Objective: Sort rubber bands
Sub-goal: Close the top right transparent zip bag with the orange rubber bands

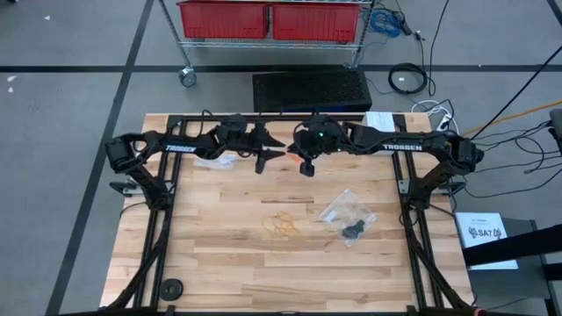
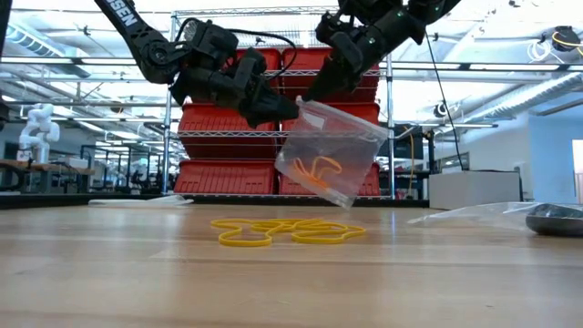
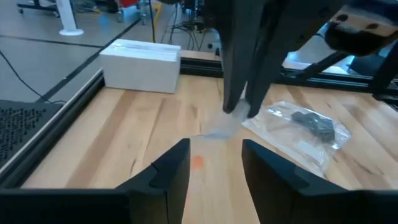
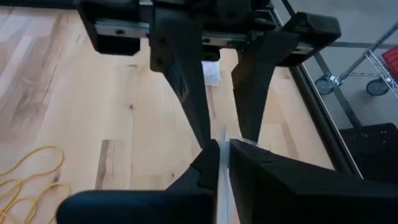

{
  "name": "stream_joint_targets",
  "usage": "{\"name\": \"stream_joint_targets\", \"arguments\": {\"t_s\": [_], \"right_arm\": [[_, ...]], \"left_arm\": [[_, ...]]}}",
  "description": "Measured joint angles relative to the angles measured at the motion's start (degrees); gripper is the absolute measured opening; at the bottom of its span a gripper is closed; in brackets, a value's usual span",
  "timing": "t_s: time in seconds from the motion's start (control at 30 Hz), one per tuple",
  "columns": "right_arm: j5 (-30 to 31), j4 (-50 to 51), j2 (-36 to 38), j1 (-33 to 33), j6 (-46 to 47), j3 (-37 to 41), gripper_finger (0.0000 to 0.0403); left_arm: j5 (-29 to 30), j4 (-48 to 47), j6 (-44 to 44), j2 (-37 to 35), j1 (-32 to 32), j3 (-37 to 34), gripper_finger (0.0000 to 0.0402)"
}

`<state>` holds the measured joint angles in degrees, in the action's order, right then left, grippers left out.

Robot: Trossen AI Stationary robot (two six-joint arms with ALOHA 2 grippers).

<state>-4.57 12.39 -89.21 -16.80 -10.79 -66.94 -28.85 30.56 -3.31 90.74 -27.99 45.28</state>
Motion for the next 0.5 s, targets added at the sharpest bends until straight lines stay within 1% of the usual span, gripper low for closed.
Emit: {"name": "stream_joint_targets", "arguments": {"t_s": [0.33,0.5], "right_arm": [[0.0,0.5,0.0,0.0,-0.7,0.0,0.0004],[0.0,0.9,0.0,0.0,-1.0,0.0,0.0004]], "left_arm": [[-0.1,1.2,-0.3,0.0,-0.1,0.0,0.0153],[-1.3,1.2,-2.3,0.0,-0.1,0.0,0.0153]]}}
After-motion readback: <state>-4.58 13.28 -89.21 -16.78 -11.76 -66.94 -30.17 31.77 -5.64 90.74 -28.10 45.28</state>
